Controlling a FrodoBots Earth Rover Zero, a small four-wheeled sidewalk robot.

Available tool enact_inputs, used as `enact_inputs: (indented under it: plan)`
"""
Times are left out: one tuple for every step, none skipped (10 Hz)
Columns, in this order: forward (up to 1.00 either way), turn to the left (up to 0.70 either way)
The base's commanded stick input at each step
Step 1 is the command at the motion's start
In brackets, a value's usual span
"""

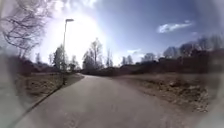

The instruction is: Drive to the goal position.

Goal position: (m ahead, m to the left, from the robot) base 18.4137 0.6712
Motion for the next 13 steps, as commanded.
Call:
enact_inputs:
  plan:
    - [1.0,0.0]
    - [1.0,0.13]
    - [1.0,0.21]
    - [1.0,0.0]
    - [1.0,0.0]
    - [1.0,0.02]
    - [1.0,0.14]
    - [1.0,0.27]
    - [1.0,0.27]
    - [1.0,0.16]
    - [1.0,0.03]
    - [1.0,0.11]
    - [1.0,0.26]
